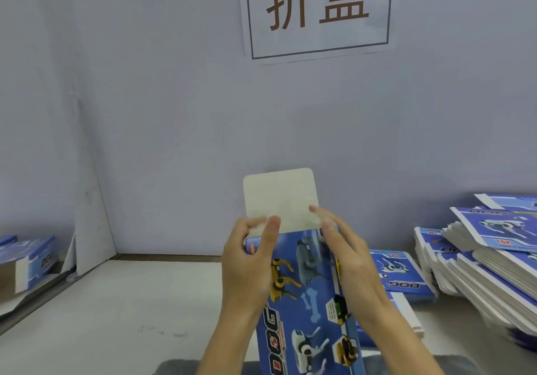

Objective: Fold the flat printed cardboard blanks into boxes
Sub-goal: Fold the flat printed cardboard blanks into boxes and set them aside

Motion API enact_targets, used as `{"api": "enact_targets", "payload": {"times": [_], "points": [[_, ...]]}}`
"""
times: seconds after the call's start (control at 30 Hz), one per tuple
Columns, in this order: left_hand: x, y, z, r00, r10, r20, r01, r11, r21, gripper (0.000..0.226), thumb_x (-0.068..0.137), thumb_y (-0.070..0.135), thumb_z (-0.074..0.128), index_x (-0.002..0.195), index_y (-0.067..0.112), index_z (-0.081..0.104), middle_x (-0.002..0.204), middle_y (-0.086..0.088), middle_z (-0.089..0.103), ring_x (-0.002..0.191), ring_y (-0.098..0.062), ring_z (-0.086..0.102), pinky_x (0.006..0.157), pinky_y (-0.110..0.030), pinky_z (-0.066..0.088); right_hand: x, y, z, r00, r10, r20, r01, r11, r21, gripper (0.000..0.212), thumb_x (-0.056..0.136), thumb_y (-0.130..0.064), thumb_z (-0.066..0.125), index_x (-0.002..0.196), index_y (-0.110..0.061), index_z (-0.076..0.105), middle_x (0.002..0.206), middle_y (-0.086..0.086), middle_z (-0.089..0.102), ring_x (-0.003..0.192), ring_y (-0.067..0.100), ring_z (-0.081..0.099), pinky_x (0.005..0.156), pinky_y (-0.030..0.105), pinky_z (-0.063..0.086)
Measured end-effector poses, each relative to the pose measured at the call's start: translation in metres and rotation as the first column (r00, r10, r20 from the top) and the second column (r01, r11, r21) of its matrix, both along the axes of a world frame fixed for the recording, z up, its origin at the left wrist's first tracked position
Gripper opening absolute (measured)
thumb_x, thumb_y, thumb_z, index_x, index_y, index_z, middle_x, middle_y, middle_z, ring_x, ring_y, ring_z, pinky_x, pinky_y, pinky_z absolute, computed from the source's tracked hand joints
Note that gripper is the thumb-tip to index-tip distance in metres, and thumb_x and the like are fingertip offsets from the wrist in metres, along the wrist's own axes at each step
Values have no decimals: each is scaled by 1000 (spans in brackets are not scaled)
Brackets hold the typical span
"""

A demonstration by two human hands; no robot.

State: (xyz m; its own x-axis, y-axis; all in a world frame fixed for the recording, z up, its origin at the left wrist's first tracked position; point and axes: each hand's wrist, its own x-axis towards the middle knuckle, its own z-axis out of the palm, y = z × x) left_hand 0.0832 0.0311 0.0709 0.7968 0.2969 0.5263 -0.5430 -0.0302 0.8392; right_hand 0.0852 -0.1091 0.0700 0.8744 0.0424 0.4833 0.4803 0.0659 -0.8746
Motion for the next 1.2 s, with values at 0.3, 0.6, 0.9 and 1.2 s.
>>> {"api": "enact_targets", "payload": {"times": [0.3, 0.6, 0.9, 1.2], "points": [[3, 3, 3, 950, -284, -131, 266, 954, -138, 34, 101, 19, 45, 122, 45, 46, 99, -22, 67, 80, -33, 73, 62, -36, 59, 10, -7, 0, 980, -78, -183, 97, 990, 100, 21, 100, -25, 48, 114, -41, 50, 90, 21, 66, 81, 31, 72, 73, 44, 56], [0, 4, -3, 981, -190, 27, 188, 926, -328, 44, 83, 56, 52, 85, 12, 59, 90, -4, 70, 76, -30, 73, 56, -35, 59, 5, -5, -7, 996, 49, -68, -28, 957, 290, 42, 87, -61, 49, 90, -22, 66, 106, 21, 68, 97, 37, 68, 87, 51, 56], [0, 11, -12, 984, -178, 31, 179, 983, -28, 35, 84, 36, 60, 114, 18, 55, 111, 6, 68, 102, -25, 73, 60, -31, 61, 7, -11, -9, 996, 70, -63, -61, 990, 127, 37, 82, -45, 67, 114, -28, 60, 95, 9, 74, 88, 24, 75, 60, 33, 60], [-1, 6, -8, 978, -209, -20, 209, 978, 1, 46, 81, 47, 57, 123, 30, 50, 118, 12, 63, 103, -15, 71, 65, -26, 60, 6, -17, -16, 1000, 8, -30, -9, 1000, -15, 48, 77, -53, 79, 118, -57, 54, 123, -1, 66, 112, 21, 66, 92, 48, 57]]}}
